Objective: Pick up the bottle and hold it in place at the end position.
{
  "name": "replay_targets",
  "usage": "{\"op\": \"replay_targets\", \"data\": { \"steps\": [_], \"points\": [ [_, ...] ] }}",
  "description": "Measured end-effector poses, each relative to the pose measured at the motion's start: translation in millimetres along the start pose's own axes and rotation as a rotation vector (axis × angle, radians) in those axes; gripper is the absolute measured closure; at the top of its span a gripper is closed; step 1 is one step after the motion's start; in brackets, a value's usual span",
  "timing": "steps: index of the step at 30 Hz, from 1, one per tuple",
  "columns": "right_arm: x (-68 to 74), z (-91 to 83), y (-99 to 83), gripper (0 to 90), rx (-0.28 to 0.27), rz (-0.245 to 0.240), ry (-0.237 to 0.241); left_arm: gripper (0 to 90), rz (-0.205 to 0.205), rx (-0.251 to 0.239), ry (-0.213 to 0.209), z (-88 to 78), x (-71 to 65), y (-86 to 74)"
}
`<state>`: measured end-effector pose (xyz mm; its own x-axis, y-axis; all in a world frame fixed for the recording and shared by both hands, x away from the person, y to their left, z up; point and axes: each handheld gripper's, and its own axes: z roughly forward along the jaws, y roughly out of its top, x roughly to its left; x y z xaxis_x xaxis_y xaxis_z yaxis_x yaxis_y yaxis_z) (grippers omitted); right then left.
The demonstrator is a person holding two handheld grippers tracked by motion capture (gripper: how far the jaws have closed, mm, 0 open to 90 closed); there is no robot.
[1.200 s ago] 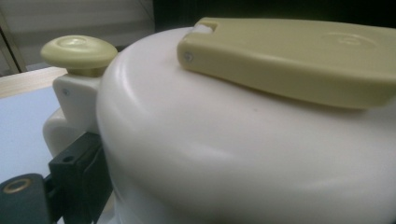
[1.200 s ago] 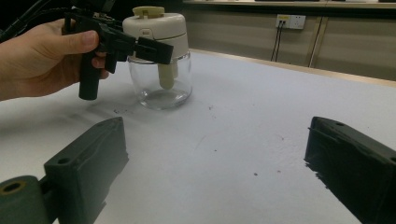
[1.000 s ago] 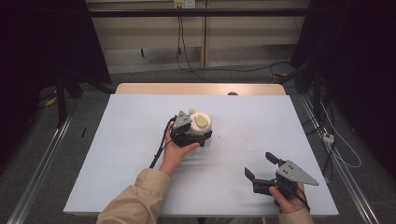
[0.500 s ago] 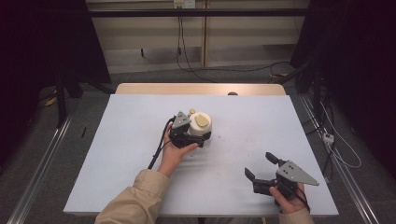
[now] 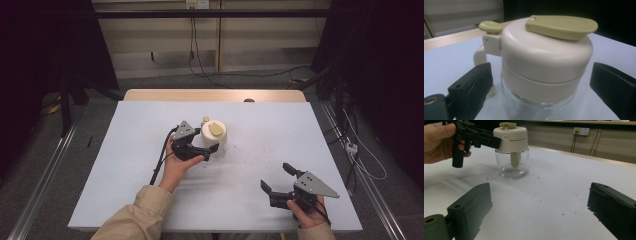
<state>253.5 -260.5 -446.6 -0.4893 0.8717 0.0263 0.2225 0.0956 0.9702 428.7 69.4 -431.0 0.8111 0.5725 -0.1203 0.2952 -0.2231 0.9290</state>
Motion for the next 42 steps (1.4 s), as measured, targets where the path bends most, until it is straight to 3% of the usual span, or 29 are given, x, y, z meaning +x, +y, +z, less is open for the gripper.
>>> {"op": "replay_targets", "data": {
  "steps": [10,17,22,25,28,30,33,36,42],
  "points": [
    [6.4,17.9,10.4,3.9,0.038,0.001,0.035,5.1,0.011,0.003,0.008,-18.6,2.9,9.1],
    [8.7,30.1,20.6,4.3,0.046,0.01,0.056,20.6,0.013,-0.017,-0.022,-26.3,4.3,20.0],
    [9.0,40.3,25.1,4.6,0.078,0.022,0.056,39.2,0.003,-0.021,-0.037,-31.7,7.7,32.8],
    [8.7,46.3,27.5,5.2,0.091,0.036,0.075,55.3,-0.01,-0.018,-0.045,-34.2,10.4,41.1],
    [9.2,51.7,31.7,5.6,0.092,0.048,0.075,70.0,0.004,-0.007,-0.052,-32.6,9.1,47.3],
    [9.5,55.6,34.4,6.3,0.097,0.058,0.066,76.1,0.027,0.004,-0.047,-31.0,7.6,50.3],
    [10.4,62.0,37.7,7.3,0.095,0.085,0.063,84.5,0.024,0.005,-0.051,-28.7,7.8,52.7],
    [11.7,67.2,40.8,8.1,0.104,0.086,0.06,90.0,0.026,0.023,-0.053,-26.6,9.0,52.4],
    [14.7,77.8,48.8,14.6,0.112,0.083,0.076,90.0,0.026,0.03,-0.055,-22.2,8.2,51.3]
  ]
}}
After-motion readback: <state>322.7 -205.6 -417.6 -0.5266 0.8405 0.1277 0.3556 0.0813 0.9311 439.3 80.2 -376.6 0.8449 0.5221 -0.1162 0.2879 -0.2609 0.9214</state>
